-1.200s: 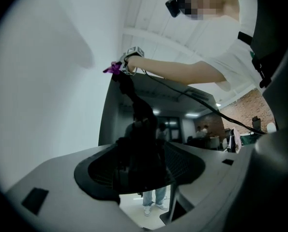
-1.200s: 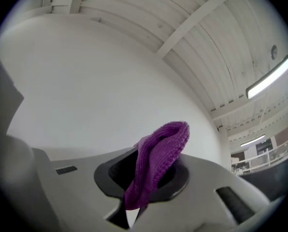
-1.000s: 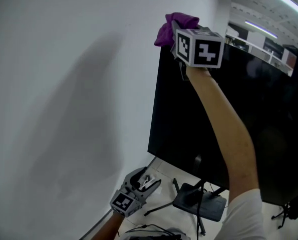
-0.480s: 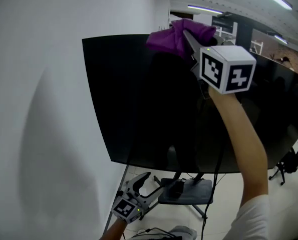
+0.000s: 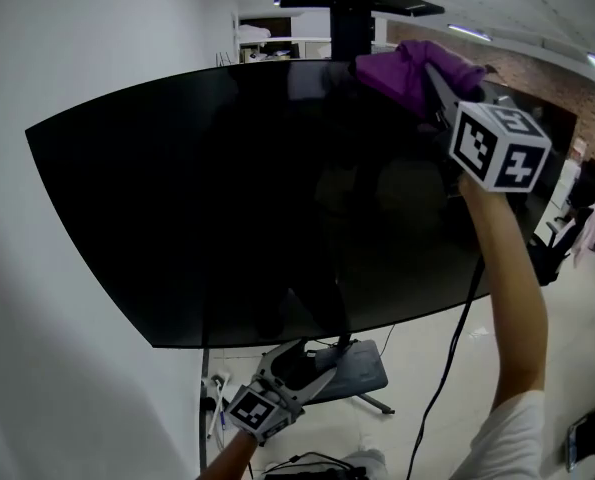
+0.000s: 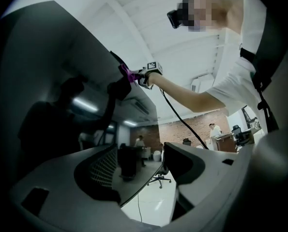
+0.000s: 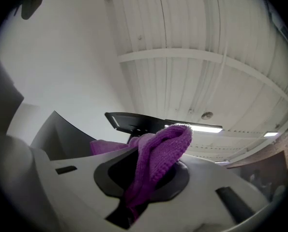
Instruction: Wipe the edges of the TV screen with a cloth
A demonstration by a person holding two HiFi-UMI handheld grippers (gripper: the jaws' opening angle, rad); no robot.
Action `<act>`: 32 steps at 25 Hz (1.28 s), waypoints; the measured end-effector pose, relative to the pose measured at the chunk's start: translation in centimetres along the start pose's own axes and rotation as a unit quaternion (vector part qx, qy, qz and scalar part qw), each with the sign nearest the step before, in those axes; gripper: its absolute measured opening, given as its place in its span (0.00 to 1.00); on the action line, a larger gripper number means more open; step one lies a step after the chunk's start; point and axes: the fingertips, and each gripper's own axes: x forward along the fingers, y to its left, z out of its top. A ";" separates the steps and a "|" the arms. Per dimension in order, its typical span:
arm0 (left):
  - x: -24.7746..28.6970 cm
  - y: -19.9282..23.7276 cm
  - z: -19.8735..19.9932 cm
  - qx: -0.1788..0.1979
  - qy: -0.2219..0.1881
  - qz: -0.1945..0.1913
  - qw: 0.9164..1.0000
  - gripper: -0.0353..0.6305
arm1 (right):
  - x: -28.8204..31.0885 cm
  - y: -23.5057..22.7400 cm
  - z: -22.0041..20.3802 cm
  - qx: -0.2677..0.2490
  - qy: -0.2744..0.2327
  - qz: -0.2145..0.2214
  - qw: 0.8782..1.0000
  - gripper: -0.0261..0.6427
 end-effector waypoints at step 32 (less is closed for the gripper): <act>6.9 3.7 -4.4 0.044 0.038 0.144 0.988 0.48 | -25.1 8.5 -37.9 0.254 0.061 0.075 0.962 0.14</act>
